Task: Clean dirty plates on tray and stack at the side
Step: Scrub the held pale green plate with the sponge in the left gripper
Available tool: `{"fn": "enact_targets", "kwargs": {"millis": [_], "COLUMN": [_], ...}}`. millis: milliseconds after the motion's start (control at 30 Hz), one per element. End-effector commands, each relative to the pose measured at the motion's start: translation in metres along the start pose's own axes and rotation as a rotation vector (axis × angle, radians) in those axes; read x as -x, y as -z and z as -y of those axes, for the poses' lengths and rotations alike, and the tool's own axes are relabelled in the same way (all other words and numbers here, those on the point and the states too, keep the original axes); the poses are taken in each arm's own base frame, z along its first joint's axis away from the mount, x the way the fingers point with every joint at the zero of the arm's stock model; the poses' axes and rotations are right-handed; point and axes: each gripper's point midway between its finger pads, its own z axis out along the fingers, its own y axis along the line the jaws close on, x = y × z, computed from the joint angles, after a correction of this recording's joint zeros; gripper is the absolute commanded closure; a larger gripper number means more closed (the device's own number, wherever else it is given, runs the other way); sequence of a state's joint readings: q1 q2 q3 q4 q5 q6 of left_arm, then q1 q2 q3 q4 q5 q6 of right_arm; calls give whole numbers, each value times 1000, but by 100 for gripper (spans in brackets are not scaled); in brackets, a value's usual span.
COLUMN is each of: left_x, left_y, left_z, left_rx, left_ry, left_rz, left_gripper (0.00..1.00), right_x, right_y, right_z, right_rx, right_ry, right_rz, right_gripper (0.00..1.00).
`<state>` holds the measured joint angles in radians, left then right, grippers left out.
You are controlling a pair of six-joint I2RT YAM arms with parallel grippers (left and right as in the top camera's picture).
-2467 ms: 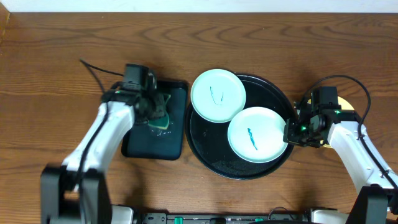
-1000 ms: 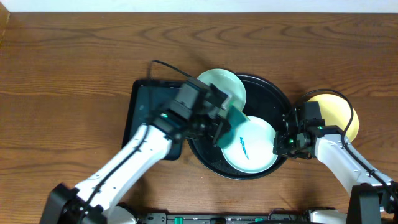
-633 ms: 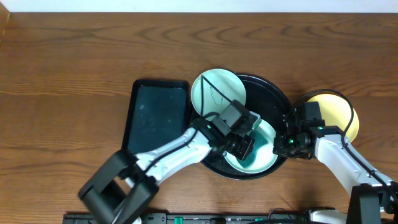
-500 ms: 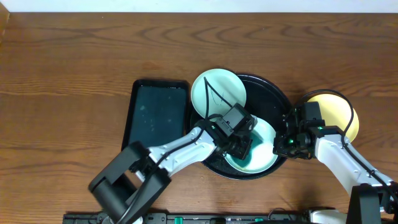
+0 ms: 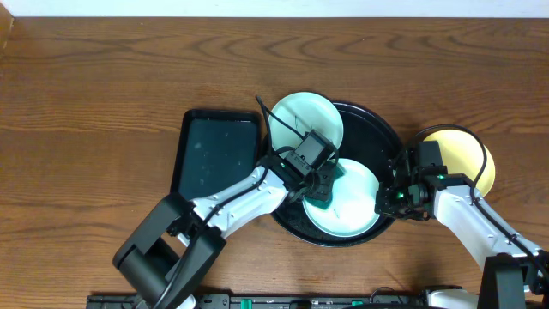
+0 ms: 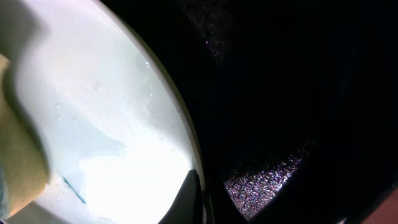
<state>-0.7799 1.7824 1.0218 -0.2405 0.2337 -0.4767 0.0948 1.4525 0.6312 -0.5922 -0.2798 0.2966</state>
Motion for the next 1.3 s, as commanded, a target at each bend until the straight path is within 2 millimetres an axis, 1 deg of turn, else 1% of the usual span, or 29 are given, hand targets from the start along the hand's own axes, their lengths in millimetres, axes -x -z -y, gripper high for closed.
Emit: {"fn": "enact_targets", "kwargs": {"millis": [0, 133, 200, 267, 400, 467, 500, 567, 600, 633, 667, 733, 767, 833, 867, 933, 1000, 1100, 1167, 1267], "left_x": [3, -20, -27, -32, -36, -33, -29, -19, -13, -8, -2, 9, 20, 29, 31, 32, 32, 31, 31, 33], "left_y": [20, 12, 6, -2, -20, -26, -27, -23, -19, -15, -10, 0, 14, 30, 40, 62, 81, 105, 118, 134], "left_z": [30, 51, 56, 51, 45, 31, 17, -7, -16, -21, -25, -25, -20, -4, 7, 22, 24, 13, -5, -38], "left_rx": [-79, -98, -89, -49, -29, 36, 107, 230, 272, 290, 300, 293, 274, 208, 161, 94, 88, 108, 138, 186], "left_ry": [-24, -85, -104, -81, -65, -87, -92, -85, -79, -71, -60, -48, -43, -62, -70, -74, -75, -51, -11, 69], "left_rz": [26, -16, -27, -32, -50, -28, -2, 50, 72, 85, 97, 120, 148, 168, 177, 191, 211, 220, 216, 202], "left_gripper": [93, 92, 92, 92, 92, 92, 92, 92, 92, 92, 92, 92, 92, 92, 92, 92, 92, 92, 92, 92], "right_x": [-7, -7, -7, -7, -7, -7, -8, -8, -8, -8, -8, -8, -9, -9, -8, -4, 0, 8, 15, 30], "right_y": [-4, -4, -4, -4, -4, -4, -4, -4, -4, -4, -4, -4, -4, -4, -4, -4, -4, 1, 9, 27], "right_z": [8, 8, 8, 8, 8, 8, 8, 8, 8, 7, 7, 7, 8, 9, 10, 10, 8, 2, -2, -9], "right_rx": [-42, -41, -41, -42, -42, -42, -42, -40, -37, -35, -35, -36, -37, -43, -53, -54, -42, -23, -15, -9], "right_ry": [-4, -4, -4, -4, -4, -5, -5, -8, -9, -8, -8, -9, -10, -24, -35, -38, -33, -7, 16, 35], "right_rz": [-15, -16, -16, -16, -18, -18, -19, -19, -19, -20, -21, -22, -25, -22, -18, -3, 14, 45, 77, 156], "right_gripper": [99, 99, 99, 99, 99, 99, 99, 99, 99, 99, 99, 99, 99, 99, 99, 99, 99, 99, 99, 99]}}
